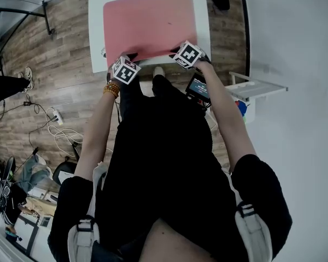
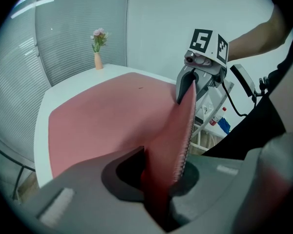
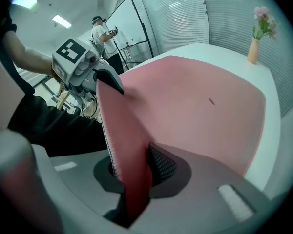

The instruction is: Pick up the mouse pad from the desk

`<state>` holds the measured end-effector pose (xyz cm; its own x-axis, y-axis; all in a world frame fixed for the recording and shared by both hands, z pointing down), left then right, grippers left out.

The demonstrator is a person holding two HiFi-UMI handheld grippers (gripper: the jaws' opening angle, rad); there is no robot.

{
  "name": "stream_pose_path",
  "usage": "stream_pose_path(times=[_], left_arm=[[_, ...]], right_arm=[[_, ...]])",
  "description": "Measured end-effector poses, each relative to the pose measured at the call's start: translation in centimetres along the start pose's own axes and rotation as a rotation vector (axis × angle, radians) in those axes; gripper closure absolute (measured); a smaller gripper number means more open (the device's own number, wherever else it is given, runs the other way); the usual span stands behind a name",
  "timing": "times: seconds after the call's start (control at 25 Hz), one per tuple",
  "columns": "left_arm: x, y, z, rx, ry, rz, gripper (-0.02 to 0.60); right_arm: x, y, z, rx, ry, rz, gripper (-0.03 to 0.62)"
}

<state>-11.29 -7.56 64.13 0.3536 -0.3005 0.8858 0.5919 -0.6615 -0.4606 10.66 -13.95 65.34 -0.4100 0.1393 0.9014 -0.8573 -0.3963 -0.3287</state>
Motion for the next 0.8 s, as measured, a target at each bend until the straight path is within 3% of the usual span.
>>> stream_pose_path(times=[0.28, 0.56, 0.8], left_arm=[[-0.6, -0.7, 0.7, -0.024, 0.003, 0.018, 0.531], [-2.1, -0.1, 0.5, -0.081, 0.017, 0.087, 0.534], [-3.6, 0.7, 1.3, -0.075, 0.022, 0.149, 0.535]], right_arm=[[0.0, -0.1, -0.6, 0.021, 0.029, -0.026, 0.516], [-1.2, 0.4, -0.7, 0.003, 0.064, -0.012, 0.516], [-2.9, 0.4, -1.0, -0.045, 0.06, 0.017, 0.52]])
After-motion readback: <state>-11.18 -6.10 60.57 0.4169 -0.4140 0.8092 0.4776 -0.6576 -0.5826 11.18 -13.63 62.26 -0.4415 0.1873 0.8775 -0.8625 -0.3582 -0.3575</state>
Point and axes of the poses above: the fingertips, and each gripper's own axes: x forward along the fingers, z to its right, y out of its top, the point moved 10 cm from there along -x, backward along the fingers, and after that the axes turned 3 degrees about -z, right-handed, at the moved point
